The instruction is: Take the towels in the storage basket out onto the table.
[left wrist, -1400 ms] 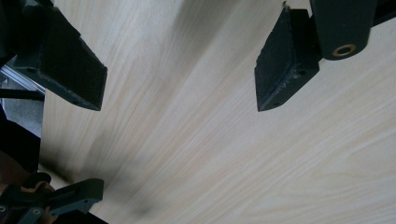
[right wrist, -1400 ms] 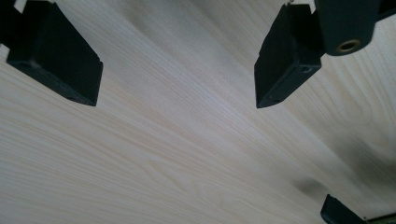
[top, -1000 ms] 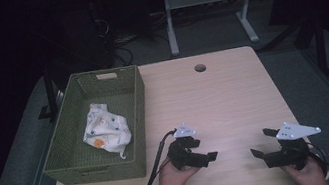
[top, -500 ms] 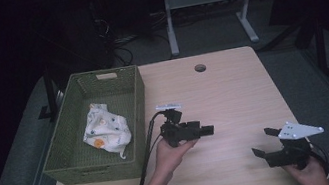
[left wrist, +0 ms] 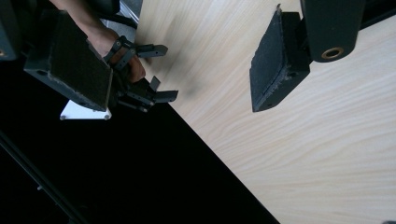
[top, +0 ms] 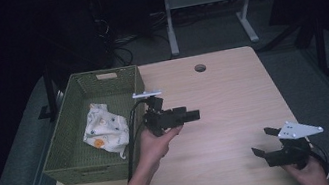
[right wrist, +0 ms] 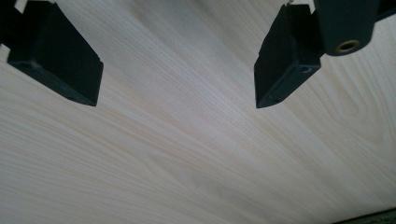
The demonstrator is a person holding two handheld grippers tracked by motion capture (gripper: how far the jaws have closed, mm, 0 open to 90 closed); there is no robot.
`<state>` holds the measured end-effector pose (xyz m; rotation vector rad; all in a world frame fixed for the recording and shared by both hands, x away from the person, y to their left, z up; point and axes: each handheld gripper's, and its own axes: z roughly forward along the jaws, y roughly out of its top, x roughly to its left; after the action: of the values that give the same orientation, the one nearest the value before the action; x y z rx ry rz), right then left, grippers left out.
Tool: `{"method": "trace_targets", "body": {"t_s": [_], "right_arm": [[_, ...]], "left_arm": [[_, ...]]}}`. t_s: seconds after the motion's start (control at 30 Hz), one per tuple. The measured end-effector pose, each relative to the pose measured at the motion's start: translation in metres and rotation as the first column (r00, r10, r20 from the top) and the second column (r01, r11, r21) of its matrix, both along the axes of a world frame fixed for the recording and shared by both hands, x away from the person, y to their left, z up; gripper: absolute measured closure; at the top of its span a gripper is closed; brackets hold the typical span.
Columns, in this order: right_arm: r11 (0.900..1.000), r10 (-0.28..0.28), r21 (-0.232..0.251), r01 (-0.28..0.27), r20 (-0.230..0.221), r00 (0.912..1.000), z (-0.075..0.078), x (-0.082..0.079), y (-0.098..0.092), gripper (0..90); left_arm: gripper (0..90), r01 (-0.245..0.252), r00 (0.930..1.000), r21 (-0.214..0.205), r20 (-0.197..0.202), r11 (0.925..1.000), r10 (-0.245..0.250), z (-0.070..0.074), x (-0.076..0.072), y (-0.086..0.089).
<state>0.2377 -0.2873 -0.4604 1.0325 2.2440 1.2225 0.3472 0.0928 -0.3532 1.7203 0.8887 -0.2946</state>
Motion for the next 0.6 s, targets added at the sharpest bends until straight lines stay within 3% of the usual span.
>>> {"method": "trace_targets", "body": {"t_s": [0.1,0.33,0.6], "right_arm": [[1.0,0.002,-0.005,-0.002,-0.001,1.0,0.0,0.0,0.0,15.1],[1.0,0.004,-0.006,-0.004,0.001,1.0,0.0,0.001,0.0,15.0],[0.9999,0.007,-0.009,-0.007,-0.002,1.0,0.0,0.001,0.001,15.0]], "left_arm": [[20.6,-0.014,0.9998,-0.006,-0.011,0.9999,0.014,0.005,0.005,0.009],[21.3,-0.067,0.9977,0.008,0.004,0.9977,0.067,0.021,0.013,0.031],[21.4,-0.111,0.9936,0.018,0.023,0.9936,0.111,0.035,0.014,0.054]]}}
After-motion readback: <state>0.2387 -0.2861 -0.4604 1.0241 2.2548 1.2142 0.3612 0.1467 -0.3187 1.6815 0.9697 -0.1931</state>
